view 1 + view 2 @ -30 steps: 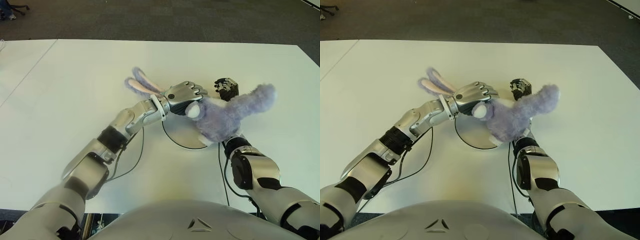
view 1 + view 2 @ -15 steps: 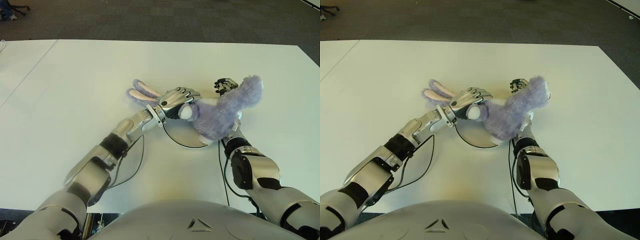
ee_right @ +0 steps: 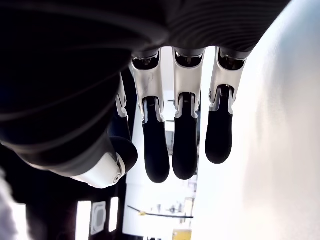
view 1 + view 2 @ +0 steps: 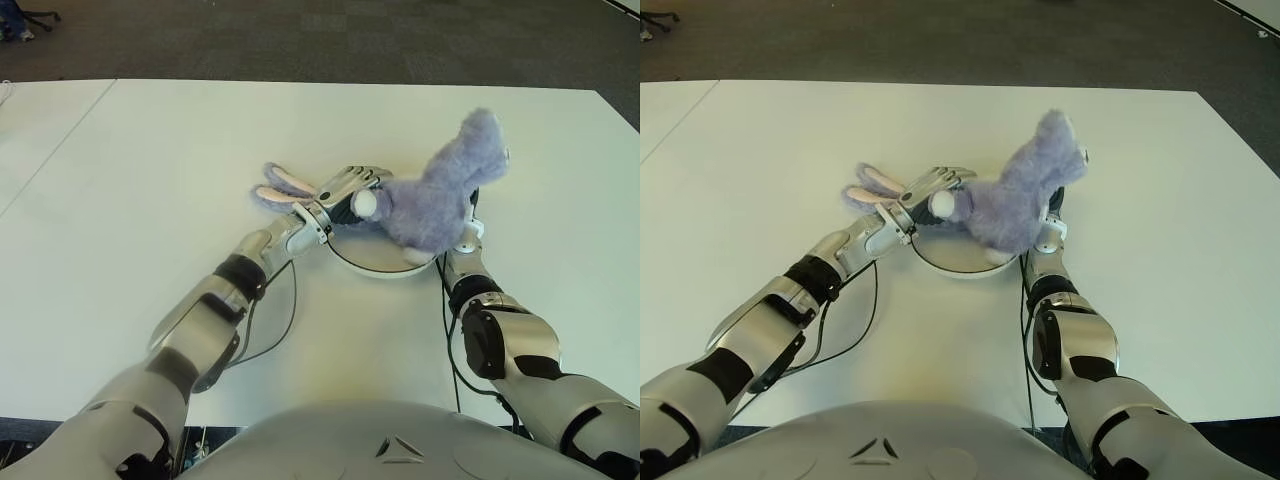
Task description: Put the doll into the plate.
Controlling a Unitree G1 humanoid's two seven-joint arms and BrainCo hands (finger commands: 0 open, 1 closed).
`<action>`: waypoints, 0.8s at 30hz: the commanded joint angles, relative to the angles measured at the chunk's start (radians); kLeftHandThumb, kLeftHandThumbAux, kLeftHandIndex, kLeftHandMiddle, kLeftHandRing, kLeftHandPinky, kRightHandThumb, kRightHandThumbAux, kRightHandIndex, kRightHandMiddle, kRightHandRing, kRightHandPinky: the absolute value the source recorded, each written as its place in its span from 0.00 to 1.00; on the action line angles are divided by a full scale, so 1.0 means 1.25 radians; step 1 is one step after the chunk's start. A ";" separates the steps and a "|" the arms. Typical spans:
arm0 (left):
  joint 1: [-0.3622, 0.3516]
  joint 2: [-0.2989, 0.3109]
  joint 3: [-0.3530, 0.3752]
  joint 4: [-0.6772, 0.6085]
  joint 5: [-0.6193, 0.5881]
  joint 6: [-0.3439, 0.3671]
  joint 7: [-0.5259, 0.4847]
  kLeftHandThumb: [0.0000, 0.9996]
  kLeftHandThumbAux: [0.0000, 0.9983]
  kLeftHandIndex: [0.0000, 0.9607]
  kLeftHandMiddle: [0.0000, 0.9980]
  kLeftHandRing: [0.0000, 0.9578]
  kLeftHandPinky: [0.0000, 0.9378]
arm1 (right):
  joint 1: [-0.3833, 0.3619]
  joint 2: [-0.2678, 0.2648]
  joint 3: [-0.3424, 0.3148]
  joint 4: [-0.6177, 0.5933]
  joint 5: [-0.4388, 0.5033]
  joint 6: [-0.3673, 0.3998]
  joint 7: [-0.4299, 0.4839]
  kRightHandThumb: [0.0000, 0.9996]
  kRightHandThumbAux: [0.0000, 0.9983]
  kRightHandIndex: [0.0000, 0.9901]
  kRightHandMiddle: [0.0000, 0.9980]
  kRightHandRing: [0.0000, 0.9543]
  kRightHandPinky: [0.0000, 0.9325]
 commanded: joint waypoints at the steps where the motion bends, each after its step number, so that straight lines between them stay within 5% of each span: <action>1: 0.083 0.014 -0.054 0.223 0.042 0.064 -0.054 0.84 0.66 0.45 0.49 0.75 0.74 | 0.195 0.092 0.002 0.115 0.002 0.064 0.010 0.69 0.73 0.43 0.51 0.55 0.53; 3: 0.088 0.025 -0.058 0.206 0.040 0.051 -0.050 0.84 0.66 0.45 0.49 0.71 0.68 | 0.195 0.092 0.002 0.115 0.002 0.064 0.008 0.69 0.73 0.43 0.50 0.54 0.52; 4: 0.091 0.032 -0.058 0.195 0.039 0.044 -0.050 0.83 0.67 0.45 0.48 0.57 0.56 | 0.195 0.092 0.003 0.115 0.001 0.064 0.008 0.69 0.73 0.43 0.50 0.54 0.50; 5: 0.095 0.043 -0.058 0.173 0.037 0.036 -0.054 0.72 0.70 0.43 0.41 0.46 0.44 | 0.196 0.092 0.003 0.115 0.001 0.064 0.007 0.69 0.73 0.43 0.50 0.54 0.52; 6: 0.095 0.048 -0.058 0.164 0.036 0.032 -0.055 0.70 0.70 0.42 0.40 0.44 0.42 | 0.196 0.092 0.003 0.115 0.001 0.064 0.006 0.69 0.73 0.43 0.50 0.54 0.52; 7: 0.094 0.050 -0.059 0.161 0.036 0.031 -0.056 0.42 0.56 0.26 0.36 0.40 0.37 | 0.196 0.092 0.003 0.115 0.000 0.063 0.005 0.69 0.73 0.43 0.50 0.54 0.51; 9: 0.091 0.049 -0.061 0.165 0.036 0.031 -0.056 0.33 0.52 0.20 0.33 0.37 0.35 | 0.196 0.092 0.004 0.115 -0.001 0.063 0.004 0.69 0.73 0.42 0.50 0.53 0.49; 17: 0.070 0.043 -0.069 0.191 0.038 0.051 -0.066 0.25 0.51 0.09 0.23 0.27 0.27 | 0.195 0.091 0.006 0.115 -0.003 0.067 0.002 0.68 0.73 0.42 0.48 0.51 0.49; 18: 0.065 0.044 -0.074 0.196 0.045 0.054 -0.068 0.23 0.50 0.05 0.17 0.20 0.19 | 0.195 0.090 0.006 0.115 -0.003 0.069 0.002 0.68 0.73 0.42 0.48 0.51 0.48; 19: 0.062 0.045 -0.078 0.199 0.049 0.055 -0.069 0.18 0.46 0.01 0.04 0.05 0.05 | 0.195 0.090 0.007 0.115 -0.004 0.070 0.002 0.68 0.73 0.42 0.49 0.52 0.48; 20: 0.060 0.046 -0.081 0.201 0.051 0.055 -0.069 0.17 0.45 0.00 0.01 0.01 0.01 | 0.195 0.090 0.007 0.115 -0.004 0.070 0.002 0.68 0.73 0.42 0.49 0.52 0.49; 22: 0.057 0.047 -0.084 0.208 0.052 0.054 -0.073 0.16 0.43 0.00 0.00 0.00 0.00 | 0.195 0.090 0.007 0.115 -0.004 0.071 0.002 0.68 0.73 0.42 0.49 0.51 0.48; 24: 0.062 0.093 -0.076 0.132 0.040 0.022 -0.102 0.15 0.27 0.00 0.00 0.00 0.00 | 0.195 0.090 0.007 0.115 -0.004 0.070 0.005 0.68 0.73 0.42 0.47 0.49 0.46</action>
